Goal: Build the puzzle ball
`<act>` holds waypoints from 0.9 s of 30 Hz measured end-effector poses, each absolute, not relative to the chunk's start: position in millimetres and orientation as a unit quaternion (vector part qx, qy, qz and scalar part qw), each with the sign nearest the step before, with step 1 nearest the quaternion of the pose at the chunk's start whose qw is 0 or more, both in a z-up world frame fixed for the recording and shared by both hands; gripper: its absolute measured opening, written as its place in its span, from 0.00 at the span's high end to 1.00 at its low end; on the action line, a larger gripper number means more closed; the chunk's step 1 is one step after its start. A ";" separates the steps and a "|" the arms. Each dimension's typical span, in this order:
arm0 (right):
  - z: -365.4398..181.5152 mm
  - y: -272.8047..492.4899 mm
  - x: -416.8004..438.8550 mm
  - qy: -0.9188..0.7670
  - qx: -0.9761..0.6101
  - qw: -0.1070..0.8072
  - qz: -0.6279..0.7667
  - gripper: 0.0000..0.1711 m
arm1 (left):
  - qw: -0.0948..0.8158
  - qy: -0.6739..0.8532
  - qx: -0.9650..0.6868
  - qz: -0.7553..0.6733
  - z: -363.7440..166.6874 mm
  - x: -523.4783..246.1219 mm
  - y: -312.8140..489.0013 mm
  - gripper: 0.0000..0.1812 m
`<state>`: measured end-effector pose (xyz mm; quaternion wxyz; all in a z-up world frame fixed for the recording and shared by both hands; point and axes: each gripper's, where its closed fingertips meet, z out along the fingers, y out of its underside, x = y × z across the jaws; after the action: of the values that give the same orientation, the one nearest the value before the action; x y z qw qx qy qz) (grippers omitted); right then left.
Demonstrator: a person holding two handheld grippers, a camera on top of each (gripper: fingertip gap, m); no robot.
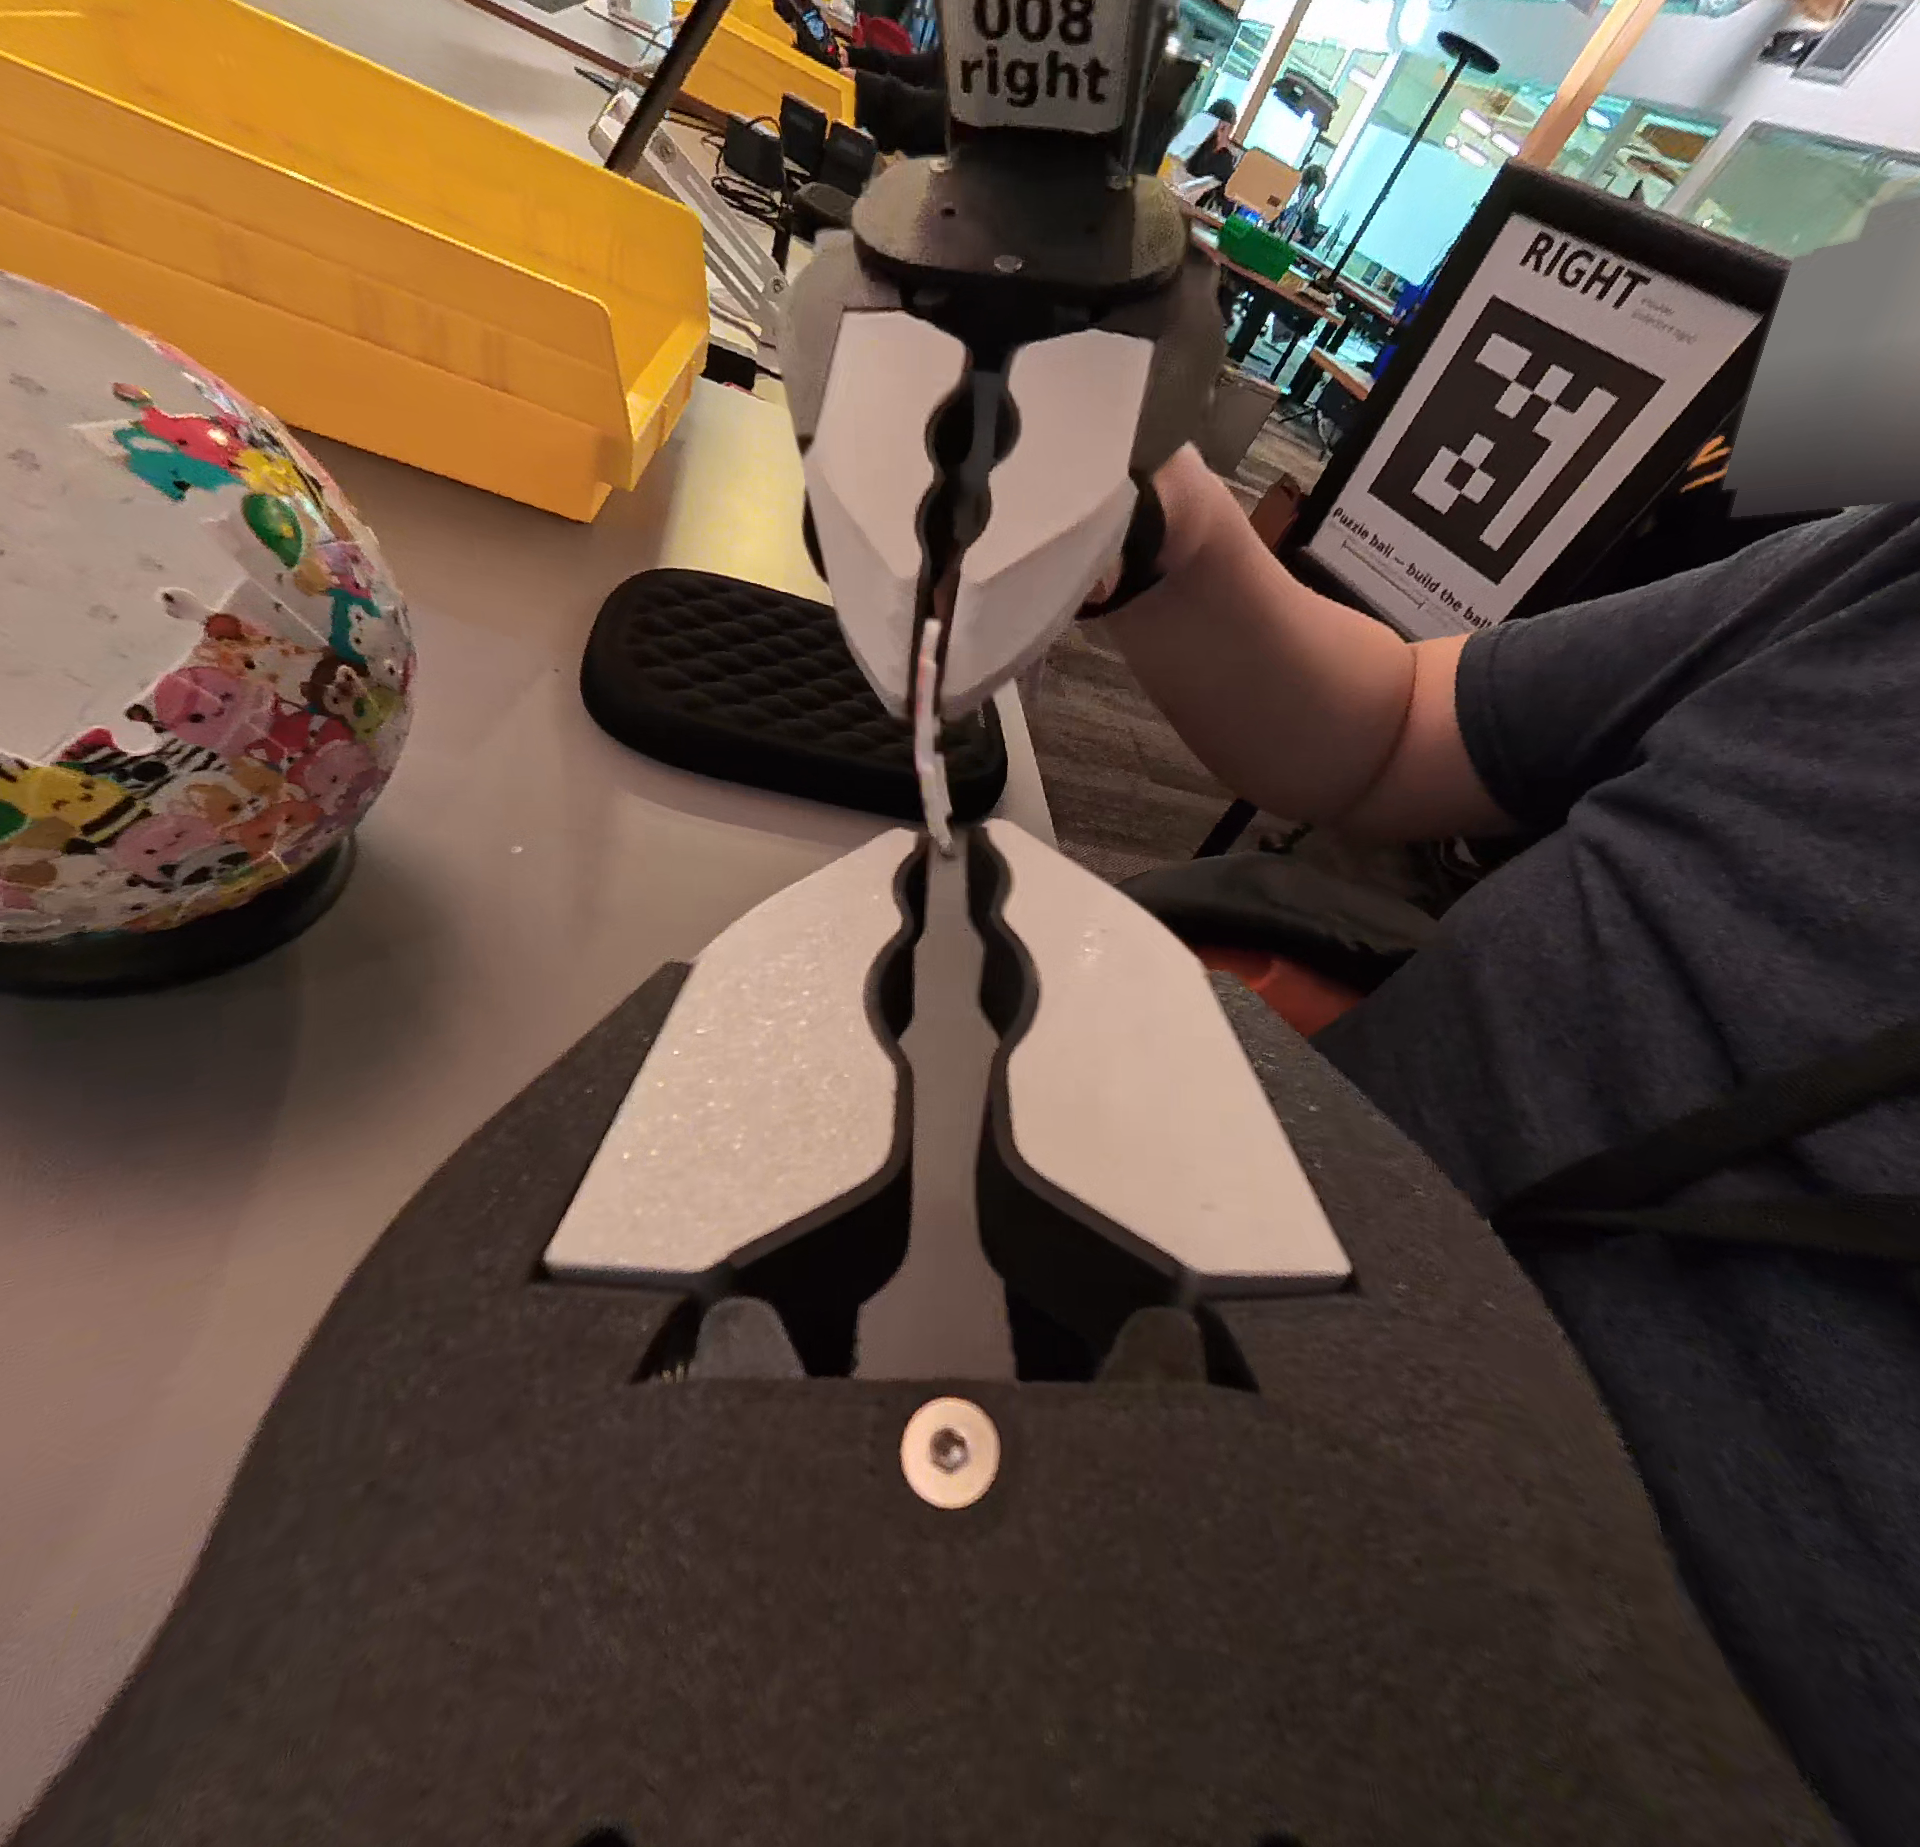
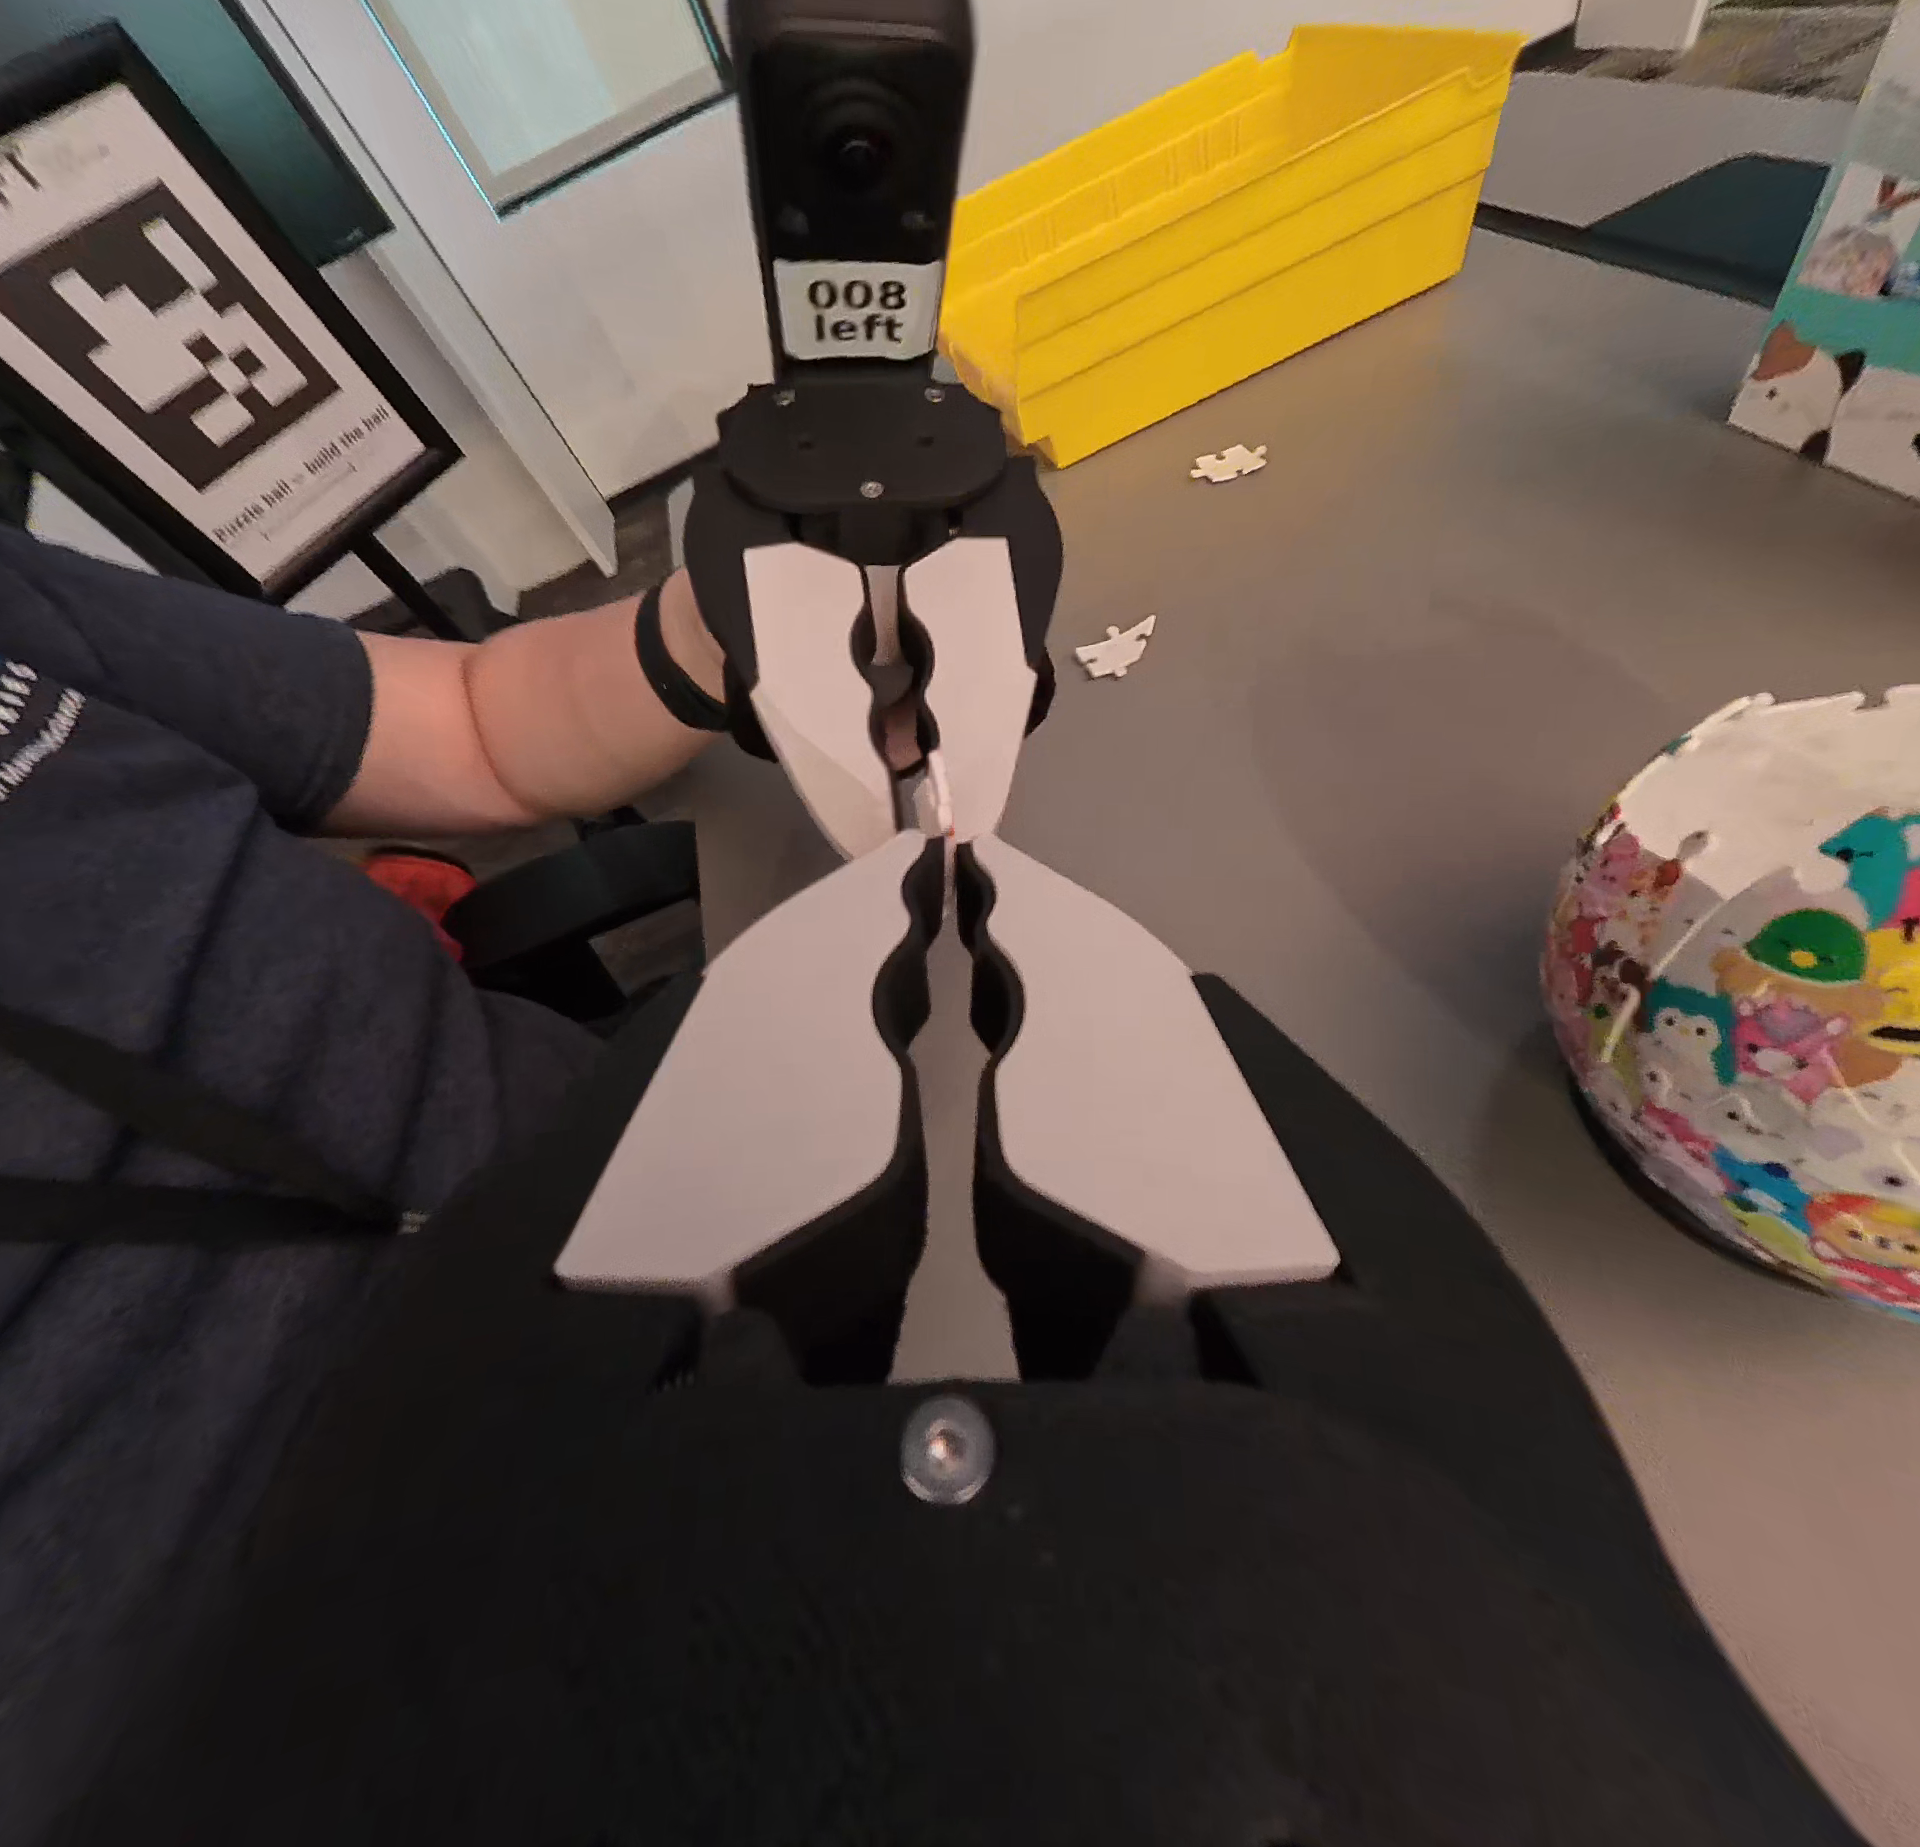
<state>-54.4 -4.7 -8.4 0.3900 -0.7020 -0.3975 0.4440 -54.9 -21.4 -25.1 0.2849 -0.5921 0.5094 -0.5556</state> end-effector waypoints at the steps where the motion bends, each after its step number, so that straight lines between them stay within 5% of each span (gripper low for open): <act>1: -7.3 -3.2 -53.3 -0.387 -0.704 0.385 0.454 0.98 | 0.287 0.511 -0.596 -0.549 -26.5 -56.7 -20.9 0.91; 10: 5.1 11.0 -24.9 -0.405 -0.725 0.395 0.394 0.98 | 0.315 0.529 -0.637 -0.465 -48.5 -83.9 -9.2 0.88; 17: 68.9 109.2 32.6 -0.468 -0.713 0.458 0.251 0.98 | 0.346 0.552 -0.647 -0.396 -17.1 -98.8 53.8 0.76; 27: -15.8 187.6 41.3 -0.508 -0.740 0.351 0.268 0.98 | 0.322 0.583 -0.661 -0.346 12.2 -45.0 186.9 0.73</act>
<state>41.3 187.6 -15.8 0.3509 -0.7396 -0.5078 0.2683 -45.0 186.9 12.2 0.3218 -0.6609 0.5828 -0.3465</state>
